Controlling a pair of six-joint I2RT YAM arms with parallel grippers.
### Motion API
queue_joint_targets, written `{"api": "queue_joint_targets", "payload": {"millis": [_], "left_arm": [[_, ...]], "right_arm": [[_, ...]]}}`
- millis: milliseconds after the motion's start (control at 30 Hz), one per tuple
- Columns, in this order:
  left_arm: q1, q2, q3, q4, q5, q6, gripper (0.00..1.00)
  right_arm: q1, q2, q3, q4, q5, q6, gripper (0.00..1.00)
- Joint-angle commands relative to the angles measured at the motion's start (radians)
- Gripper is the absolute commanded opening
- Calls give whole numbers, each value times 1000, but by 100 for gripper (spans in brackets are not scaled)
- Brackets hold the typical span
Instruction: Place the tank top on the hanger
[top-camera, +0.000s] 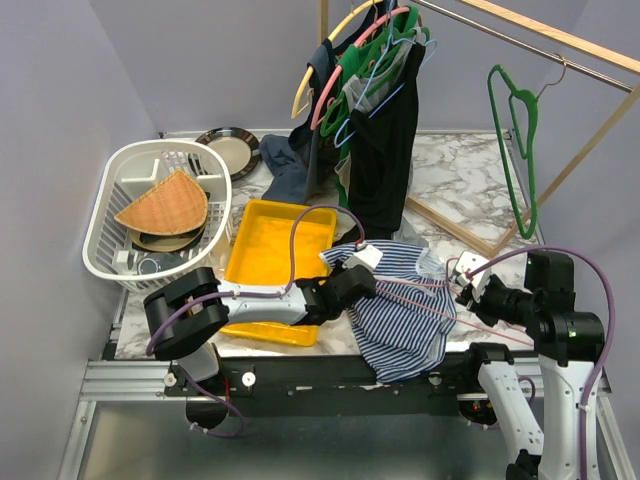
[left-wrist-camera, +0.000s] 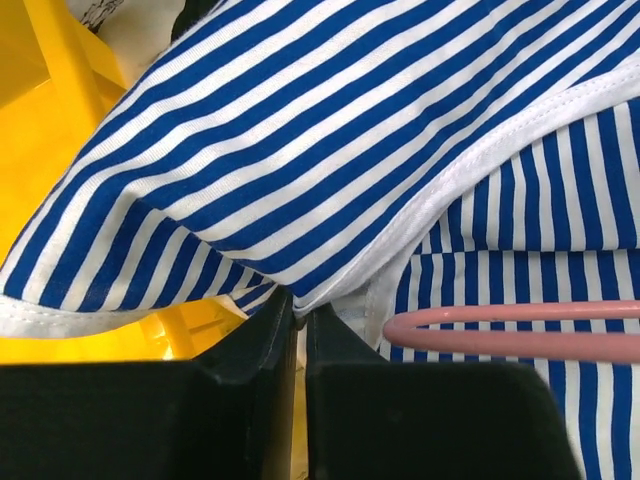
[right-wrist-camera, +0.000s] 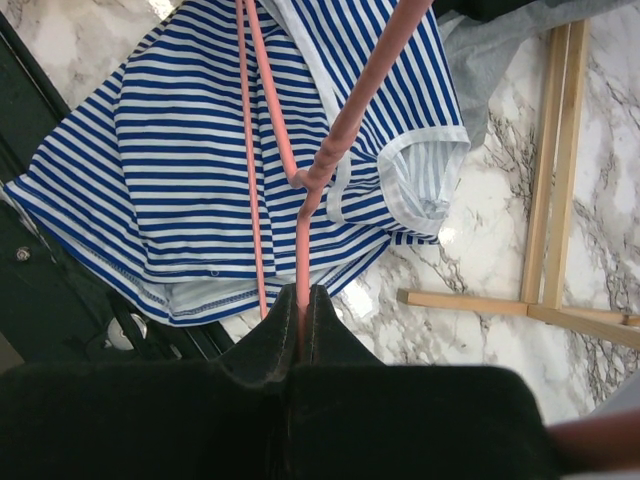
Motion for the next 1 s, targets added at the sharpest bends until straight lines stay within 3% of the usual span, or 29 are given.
{"api": "queue_joint_targets", "payload": {"millis": [0,33,133,367,800,900,967], "left_arm": [[1,-66,-13,-8,16,9,23],[1,-72,-19,-8,22,8,35],[2,-92,-37,-8,37,14,47],[1,-105,-63,-8,71,6,47],[4,-20,-51,-32,-3,-15,43],[7,1,-42,-29,-9,-18,38],[10,13,-39,-32,-15,-20,30]], "right_arm": [[-6,0,-19,-78,7,-6,1],[-6,0,-24,-78,7,-6,1],[-6,0,-34,-73,4,-6,0],[-6,25,-51,-27,-13,8,0],[-6,128,-54,74,-5,40,0],[-6,148,-61,106,8,55,0],[-6,155,-62,115,8,58,1]]}}
